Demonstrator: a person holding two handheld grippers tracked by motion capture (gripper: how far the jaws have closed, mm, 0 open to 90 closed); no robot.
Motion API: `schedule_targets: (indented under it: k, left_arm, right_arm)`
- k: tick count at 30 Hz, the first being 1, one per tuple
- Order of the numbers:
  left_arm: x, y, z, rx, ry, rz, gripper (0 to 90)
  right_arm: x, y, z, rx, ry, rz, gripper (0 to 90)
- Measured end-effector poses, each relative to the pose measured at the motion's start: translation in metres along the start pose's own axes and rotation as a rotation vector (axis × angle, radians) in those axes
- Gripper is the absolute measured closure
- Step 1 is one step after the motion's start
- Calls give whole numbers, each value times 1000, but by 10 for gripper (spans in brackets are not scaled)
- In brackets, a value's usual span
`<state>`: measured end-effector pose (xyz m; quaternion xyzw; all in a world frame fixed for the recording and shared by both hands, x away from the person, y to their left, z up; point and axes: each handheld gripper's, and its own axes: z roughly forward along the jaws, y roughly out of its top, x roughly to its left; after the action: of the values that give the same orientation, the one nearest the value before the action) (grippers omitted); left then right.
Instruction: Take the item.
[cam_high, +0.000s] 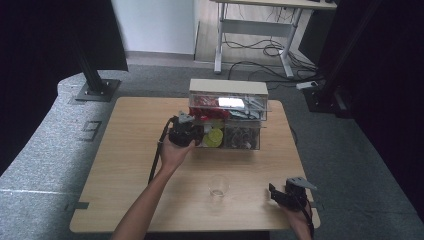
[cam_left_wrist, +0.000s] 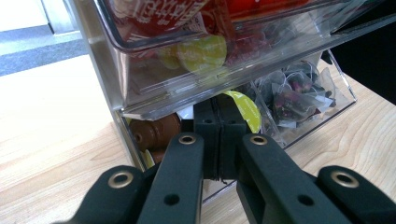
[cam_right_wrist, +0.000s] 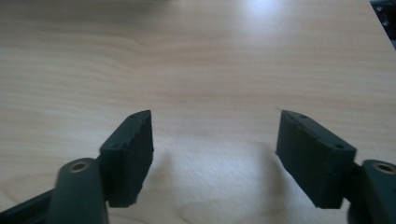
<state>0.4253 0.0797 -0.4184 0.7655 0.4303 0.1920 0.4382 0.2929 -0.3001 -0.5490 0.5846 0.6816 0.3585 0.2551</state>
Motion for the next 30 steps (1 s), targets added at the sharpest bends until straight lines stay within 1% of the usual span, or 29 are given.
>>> schedule_targets:
  k: [5, 8, 10, 14, 16, 17, 19, 22, 26, 30]
  left_arm:
    - [0, 0, 2, 4, -5, 1, 888]
    - [0, 0, 2, 8, -5, 2, 887]
    - [-1, 0, 2, 10, -6, 1, 887]
    - [-2, 1, 3, 13, -7, 4, 888]
    - [-2, 2, 3, 14, -8, 6, 888]
    - [-2, 2, 2, 14, -8, 7, 888]
    - [-3, 2, 2, 16, -9, 9, 888]
    - [-2, 2, 2, 14, -12, 7, 889]
    - [-3, 2, 4, 14, -12, 7, 889]
    - [-4, 3, 4, 11, -13, 8, 889]
  right_arm:
    - [9, 14, -3, -42, 34, -23, 320]
    - [16, 25, -2, -59, 54, -49, 335]
    - [19, 32, -3, -81, 71, -64, 361]
    - [23, 47, -1, -107, 100, -62, 392]
    - [26, 54, 0, -120, 105, -77, 408]
    - [28, 57, 1, -124, 112, -86, 423]
    - [31, 64, 3, -122, 148, -105, 447]
    - [35, 73, 8, -124, 175, -121, 476]
    - [41, 83, 13, -124, 182, -144, 491]
    - [46, 91, 16, -137, 186, -163, 514]
